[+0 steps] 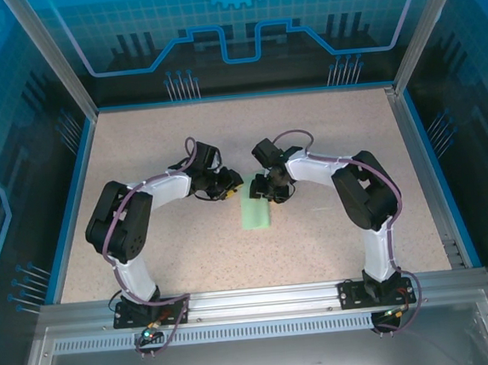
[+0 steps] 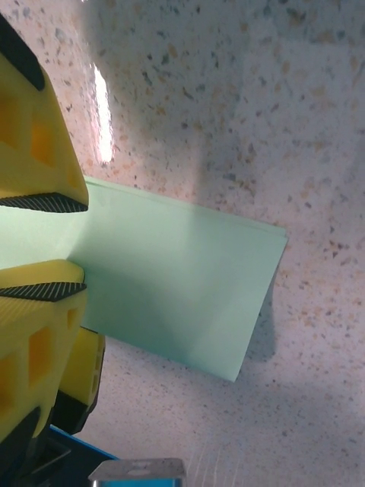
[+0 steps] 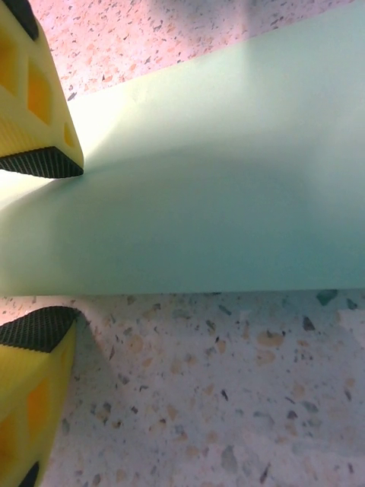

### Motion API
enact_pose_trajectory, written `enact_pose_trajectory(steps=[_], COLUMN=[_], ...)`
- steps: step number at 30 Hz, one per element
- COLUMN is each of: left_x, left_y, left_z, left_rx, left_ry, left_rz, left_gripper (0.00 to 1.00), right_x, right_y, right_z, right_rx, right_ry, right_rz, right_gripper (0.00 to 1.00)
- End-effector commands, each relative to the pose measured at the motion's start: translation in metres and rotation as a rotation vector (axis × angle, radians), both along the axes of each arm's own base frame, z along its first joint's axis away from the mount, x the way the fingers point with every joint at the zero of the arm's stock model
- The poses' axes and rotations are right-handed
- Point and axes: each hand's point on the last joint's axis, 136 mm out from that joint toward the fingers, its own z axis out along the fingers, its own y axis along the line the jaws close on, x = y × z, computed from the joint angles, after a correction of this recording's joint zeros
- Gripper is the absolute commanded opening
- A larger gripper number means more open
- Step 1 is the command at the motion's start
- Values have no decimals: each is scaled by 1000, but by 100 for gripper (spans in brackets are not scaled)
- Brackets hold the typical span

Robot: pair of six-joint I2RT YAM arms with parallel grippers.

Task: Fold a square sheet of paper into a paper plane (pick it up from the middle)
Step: Fold the square sheet of paper in half at the center of the table, then hold the square sheet of paper at the center of the table.

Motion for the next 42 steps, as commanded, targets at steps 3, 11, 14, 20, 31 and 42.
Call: enact_pose_trajectory(steps=[3,11,14,20,31,42], left_x=[0,-3,-3,-1,-2,-5], left_y=[-14,-14,-15,-15,-17,-22], left_z=[1,-4,-5,-4,-7,-11], left_rx=[-45,-45,-50,-41,-43,-66], left_ry=[-12,-3,1,-2,9,37], left_rz=[-65,-79,-82,-90,-100,-126], left_gripper=[30,28,27,26,25,21], right_x=[-37,-39,-40,-42,-44,-44], right_y=[-40,-41,-40,-37,-35,-36], right_z=[-67,-73,-75,-78,-83,-85], right_rx=[-205,-216,-218,-225,-228,-231], right_ry=[152,164,167,170,176,182], right_rz=[-19,-4,9,33,52,43], right_gripper=[57,57,57,57,56,56])
